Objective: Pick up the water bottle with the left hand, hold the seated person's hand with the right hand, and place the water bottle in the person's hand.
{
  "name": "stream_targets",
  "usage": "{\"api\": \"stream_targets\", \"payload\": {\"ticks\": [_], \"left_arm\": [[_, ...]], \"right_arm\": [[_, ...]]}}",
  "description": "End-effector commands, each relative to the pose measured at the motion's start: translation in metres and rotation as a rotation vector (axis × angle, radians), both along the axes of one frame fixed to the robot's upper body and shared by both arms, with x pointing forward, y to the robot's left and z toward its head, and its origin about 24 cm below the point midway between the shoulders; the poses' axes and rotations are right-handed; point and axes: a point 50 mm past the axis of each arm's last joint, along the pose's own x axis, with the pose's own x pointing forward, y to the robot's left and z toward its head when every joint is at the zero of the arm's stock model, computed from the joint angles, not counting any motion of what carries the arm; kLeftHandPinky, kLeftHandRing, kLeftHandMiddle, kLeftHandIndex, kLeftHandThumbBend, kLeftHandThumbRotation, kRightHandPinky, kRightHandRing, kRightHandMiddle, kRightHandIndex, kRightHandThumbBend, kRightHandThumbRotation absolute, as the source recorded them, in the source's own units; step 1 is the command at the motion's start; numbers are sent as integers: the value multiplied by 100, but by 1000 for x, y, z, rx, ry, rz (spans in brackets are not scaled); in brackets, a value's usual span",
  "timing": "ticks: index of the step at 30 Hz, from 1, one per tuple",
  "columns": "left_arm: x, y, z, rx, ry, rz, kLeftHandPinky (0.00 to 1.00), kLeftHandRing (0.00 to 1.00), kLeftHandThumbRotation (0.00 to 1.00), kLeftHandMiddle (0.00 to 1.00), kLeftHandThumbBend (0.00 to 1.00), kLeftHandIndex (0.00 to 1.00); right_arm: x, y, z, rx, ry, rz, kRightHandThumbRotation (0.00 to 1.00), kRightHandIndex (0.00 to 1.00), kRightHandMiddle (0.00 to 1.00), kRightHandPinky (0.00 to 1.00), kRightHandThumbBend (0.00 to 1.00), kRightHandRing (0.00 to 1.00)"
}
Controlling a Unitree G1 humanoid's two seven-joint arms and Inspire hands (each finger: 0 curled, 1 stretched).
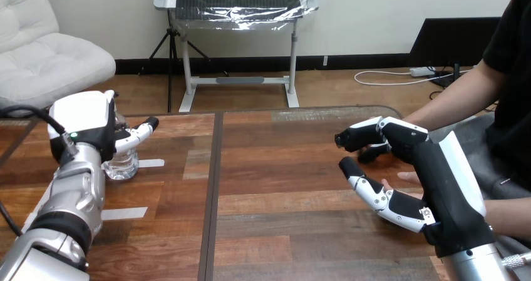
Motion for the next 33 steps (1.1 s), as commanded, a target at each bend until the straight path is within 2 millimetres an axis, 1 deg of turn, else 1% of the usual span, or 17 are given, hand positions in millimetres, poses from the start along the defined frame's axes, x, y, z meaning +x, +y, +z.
{"api": "stream_targets", "payload": {"ticks": [1,9,24,33], "left_arm": [[12,-13,14,-11,-28,-35,92,90,100,91,58,89],[8,-15,7,-48,-22,-48,91,90,100,90,58,88],[0,-17,-6,-62,-23,-89,91,90,100,90,58,88],[-6,-18,-14,-76,-32,-106,90,89,100,90,58,88]], "right_arm": [[3,1,20,-19,-94,24,0,57,62,52,40,62],[2,0,20,-28,-90,15,0,57,62,52,40,62],[2,1,20,-19,-73,18,0,57,62,53,40,64],[3,2,20,-14,-80,24,0,57,62,53,40,64]]}}
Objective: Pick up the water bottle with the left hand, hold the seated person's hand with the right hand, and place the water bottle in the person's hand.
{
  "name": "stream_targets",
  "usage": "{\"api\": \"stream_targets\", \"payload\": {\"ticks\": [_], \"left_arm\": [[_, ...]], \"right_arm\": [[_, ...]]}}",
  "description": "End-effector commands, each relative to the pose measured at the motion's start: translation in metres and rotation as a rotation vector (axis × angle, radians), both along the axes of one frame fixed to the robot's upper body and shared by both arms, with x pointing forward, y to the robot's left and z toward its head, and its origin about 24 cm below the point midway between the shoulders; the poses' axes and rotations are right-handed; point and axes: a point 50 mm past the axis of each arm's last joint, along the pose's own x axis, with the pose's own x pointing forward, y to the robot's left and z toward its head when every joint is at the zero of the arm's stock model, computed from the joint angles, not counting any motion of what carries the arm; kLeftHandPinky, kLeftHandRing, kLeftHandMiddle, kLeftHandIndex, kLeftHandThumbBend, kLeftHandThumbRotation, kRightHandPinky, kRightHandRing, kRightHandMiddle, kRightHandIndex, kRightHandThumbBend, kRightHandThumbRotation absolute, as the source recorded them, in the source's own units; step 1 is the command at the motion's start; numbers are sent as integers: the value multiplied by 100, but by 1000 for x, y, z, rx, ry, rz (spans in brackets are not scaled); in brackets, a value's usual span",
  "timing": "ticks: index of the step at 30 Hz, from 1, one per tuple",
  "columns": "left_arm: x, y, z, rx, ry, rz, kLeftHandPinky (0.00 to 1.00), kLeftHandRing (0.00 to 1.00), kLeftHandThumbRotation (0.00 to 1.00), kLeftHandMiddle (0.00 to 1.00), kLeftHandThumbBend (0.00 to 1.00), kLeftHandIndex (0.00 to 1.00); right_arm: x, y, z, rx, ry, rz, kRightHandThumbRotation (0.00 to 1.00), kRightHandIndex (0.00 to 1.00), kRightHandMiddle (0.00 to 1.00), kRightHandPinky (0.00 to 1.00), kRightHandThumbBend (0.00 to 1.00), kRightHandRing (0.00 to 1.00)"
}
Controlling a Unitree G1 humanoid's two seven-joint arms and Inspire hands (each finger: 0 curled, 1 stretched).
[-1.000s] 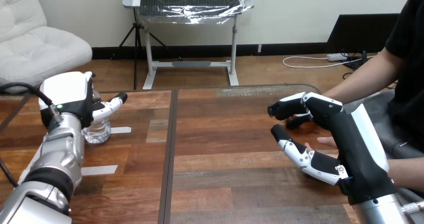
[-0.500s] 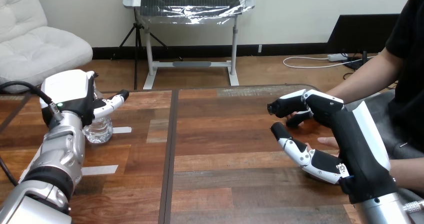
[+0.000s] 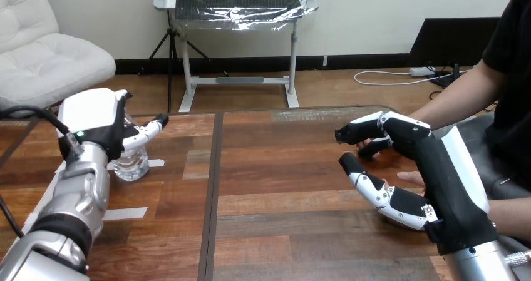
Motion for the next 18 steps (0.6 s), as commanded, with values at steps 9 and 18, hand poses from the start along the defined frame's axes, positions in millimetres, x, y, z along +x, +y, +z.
{"api": "stream_targets", "payload": {"ticks": [9,18], "left_arm": [[-10,-13,-17,-28,-7,-67,88,87,100,88,58,87],[-18,-15,-26,-56,-4,-89,85,85,100,86,60,85]], "right_arm": [[5,2,14,-9,-75,30,0,57,62,52,40,62],[5,1,14,-19,-78,30,0,57,62,51,40,62]]}}
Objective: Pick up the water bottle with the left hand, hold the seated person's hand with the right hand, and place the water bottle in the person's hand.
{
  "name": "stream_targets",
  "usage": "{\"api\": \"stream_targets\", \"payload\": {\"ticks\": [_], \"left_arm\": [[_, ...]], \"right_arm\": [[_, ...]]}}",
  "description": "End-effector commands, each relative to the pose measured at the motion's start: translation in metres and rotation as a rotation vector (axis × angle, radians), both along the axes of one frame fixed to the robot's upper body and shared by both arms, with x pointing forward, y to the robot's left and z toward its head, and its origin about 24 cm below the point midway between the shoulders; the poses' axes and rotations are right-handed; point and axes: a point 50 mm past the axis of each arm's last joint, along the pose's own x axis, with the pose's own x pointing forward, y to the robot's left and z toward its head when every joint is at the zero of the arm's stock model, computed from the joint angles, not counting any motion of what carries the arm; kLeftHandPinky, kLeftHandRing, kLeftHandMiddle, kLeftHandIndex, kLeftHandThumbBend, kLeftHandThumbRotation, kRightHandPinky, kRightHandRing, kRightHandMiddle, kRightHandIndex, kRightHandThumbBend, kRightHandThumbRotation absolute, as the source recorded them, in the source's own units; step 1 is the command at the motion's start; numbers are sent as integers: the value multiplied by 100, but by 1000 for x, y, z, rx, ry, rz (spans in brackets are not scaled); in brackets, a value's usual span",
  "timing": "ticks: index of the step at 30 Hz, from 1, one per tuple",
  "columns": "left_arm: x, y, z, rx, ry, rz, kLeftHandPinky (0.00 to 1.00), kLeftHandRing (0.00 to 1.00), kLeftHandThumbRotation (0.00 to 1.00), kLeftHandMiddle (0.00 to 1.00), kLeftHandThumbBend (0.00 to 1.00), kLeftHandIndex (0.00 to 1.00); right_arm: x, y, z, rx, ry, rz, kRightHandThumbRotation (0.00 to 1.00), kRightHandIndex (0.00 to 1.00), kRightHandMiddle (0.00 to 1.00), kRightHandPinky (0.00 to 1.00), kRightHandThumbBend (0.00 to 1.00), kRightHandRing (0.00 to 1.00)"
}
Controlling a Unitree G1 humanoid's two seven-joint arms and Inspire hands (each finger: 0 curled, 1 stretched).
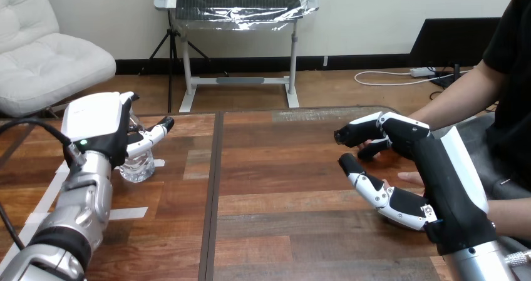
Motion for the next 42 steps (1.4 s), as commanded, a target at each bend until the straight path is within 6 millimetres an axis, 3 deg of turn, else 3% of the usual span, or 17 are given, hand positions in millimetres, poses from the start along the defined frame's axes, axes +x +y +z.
{"api": "stream_targets", "payload": {"ticks": [1,21,42], "left_arm": [[-9,-11,-17,-26,47,-48,84,85,100,86,60,85],[-32,-24,-36,-89,56,-123,86,86,100,87,59,86],[-48,-37,-32,-122,4,-203,87,86,100,88,59,88]], "right_arm": [[6,1,14,-21,-79,25,0,57,61,51,40,62],[6,2,15,-15,-70,27,0,57,62,51,40,63],[6,4,16,-9,-62,34,0,57,62,53,40,64]]}}
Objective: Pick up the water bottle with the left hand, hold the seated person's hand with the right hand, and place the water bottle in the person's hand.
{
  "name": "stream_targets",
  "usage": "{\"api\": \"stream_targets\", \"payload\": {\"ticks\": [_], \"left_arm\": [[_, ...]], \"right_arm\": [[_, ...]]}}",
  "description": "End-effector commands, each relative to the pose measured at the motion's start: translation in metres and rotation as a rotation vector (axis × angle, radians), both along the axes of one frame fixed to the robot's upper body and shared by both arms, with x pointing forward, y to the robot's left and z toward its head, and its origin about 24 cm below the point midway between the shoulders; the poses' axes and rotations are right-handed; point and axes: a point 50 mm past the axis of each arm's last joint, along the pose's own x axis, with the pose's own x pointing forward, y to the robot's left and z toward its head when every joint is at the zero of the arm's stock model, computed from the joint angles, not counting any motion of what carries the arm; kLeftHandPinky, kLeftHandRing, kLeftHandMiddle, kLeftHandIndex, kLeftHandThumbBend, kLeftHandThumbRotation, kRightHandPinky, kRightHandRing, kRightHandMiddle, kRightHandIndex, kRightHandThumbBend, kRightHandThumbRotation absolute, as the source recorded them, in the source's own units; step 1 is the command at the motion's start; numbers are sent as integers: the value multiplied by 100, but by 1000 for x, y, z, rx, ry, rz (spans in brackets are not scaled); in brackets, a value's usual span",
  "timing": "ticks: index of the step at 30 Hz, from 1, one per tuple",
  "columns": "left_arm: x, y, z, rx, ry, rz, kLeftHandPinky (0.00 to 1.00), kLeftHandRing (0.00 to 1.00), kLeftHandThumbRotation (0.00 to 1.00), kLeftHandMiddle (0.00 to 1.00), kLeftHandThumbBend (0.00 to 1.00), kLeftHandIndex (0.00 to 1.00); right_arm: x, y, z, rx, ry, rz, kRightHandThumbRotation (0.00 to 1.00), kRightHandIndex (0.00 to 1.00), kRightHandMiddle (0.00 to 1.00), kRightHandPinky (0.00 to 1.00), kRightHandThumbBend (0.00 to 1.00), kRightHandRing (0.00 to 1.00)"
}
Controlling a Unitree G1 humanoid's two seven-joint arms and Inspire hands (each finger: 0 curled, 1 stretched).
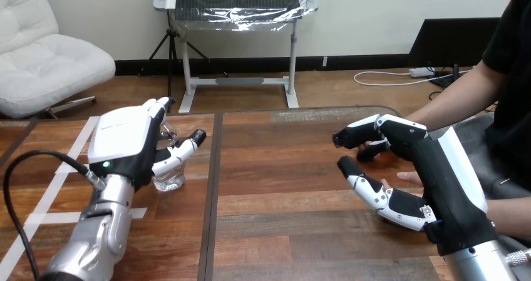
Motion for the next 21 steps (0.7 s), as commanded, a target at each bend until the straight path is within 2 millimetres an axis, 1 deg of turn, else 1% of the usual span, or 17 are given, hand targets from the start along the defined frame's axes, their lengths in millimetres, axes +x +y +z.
{"api": "stream_targets", "payload": {"ticks": [1,10,21], "left_arm": [[-17,-4,-18,9,80,-36,87,86,100,88,58,88],[-23,-10,-13,6,59,-63,87,86,100,87,56,87],[-28,-14,-7,-3,37,-80,87,86,100,88,56,87]], "right_arm": [[5,5,16,13,-75,26,0,57,62,53,40,64],[6,6,16,14,-73,25,0,57,62,53,39,64],[8,5,16,6,-88,29,0,57,62,53,39,63]]}}
